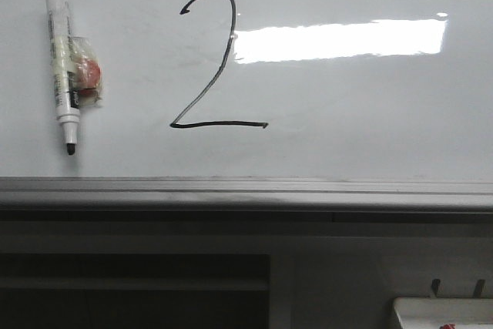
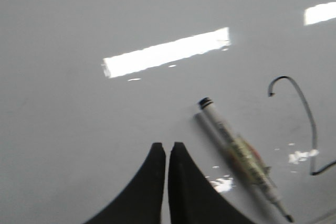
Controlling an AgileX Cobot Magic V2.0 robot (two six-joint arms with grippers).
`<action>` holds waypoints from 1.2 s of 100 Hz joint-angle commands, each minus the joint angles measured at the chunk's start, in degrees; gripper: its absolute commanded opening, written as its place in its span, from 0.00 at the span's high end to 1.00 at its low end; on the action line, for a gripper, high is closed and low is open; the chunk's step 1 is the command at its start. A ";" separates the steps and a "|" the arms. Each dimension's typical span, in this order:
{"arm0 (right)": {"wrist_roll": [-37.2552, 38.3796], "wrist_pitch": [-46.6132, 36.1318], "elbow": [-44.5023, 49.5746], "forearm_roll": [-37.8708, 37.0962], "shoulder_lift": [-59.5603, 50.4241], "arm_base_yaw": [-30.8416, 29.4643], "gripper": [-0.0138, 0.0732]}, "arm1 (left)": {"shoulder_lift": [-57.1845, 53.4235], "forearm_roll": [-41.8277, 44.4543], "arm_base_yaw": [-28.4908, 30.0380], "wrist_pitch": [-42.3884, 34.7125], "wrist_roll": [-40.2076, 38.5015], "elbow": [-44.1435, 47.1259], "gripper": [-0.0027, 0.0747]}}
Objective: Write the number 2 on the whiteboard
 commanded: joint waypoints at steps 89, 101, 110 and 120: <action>-0.19 -3.02 -1.34 -0.68 0.25 -0.29 0.91 | -12.06 -11.36 19.63 7.01 11.58 15.39 0.99; -0.19 -3.02 -1.34 -0.68 0.25 -0.29 0.91 | -12.06 -9.21 19.63 8.89 11.58 15.39 0.99; -0.19 -3.02 -1.34 -0.68 0.25 -0.29 0.91 | -12.06 -8.95 19.63 9.02 11.58 15.39 0.99; -0.19 -3.02 -1.34 -0.68 0.25 -0.29 0.91 | -12.06 -8.95 19.63 9.02 11.58 15.39 0.99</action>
